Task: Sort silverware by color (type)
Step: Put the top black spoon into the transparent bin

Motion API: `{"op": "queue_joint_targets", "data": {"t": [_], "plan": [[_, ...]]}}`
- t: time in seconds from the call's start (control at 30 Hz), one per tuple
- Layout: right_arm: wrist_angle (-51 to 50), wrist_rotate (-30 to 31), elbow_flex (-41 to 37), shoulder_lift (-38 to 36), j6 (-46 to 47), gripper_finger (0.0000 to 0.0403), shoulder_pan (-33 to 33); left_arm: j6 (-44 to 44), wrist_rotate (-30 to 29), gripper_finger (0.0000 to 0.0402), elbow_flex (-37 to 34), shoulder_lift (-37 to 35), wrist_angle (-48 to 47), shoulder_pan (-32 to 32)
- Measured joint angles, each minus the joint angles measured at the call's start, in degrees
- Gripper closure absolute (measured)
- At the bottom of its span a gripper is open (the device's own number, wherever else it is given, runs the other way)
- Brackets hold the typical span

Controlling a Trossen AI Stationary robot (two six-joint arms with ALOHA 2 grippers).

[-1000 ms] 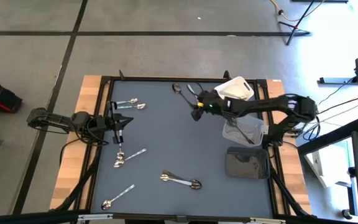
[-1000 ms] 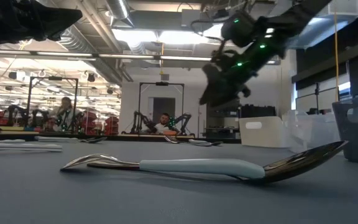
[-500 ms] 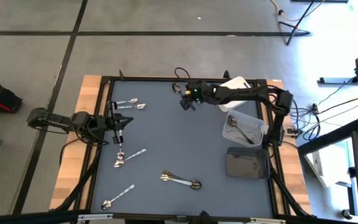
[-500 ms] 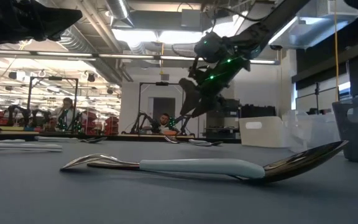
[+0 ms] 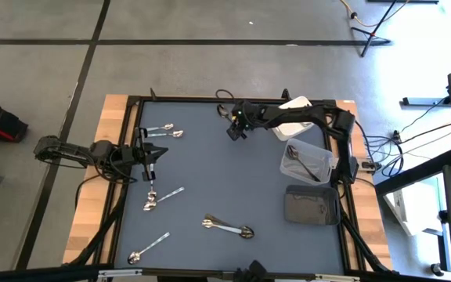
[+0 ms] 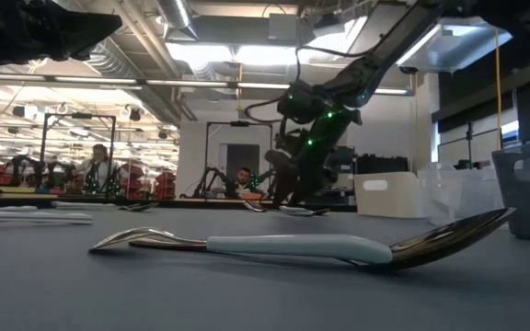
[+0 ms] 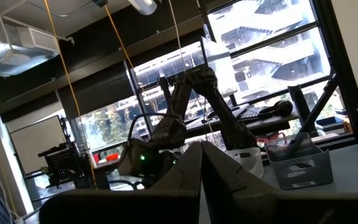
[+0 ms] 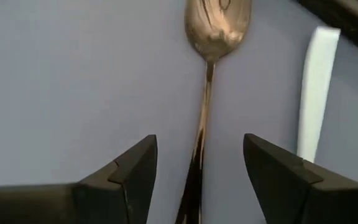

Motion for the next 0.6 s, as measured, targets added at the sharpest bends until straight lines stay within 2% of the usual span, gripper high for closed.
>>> {"op": "queue_joint_targets", "data": {"t": [0.3,0.4,0.6], "plan": [[0.1,-0.3,0.1,2.3,0.0,0.0188,0.1,0.0,0.0,0.0399,0.0,0.0,0.0,0.0],[0.0,-0.5,0.1,2.3,0.0,0.0221,0.1,0.1,0.0,0.0399,0.0,0.0,0.0,0.0],[0.0,-0.7,0.2,2.8,0.0,0.0317,0.1,0.1,0.0,0.0399,0.0,0.0,0.0,0.0]]}}
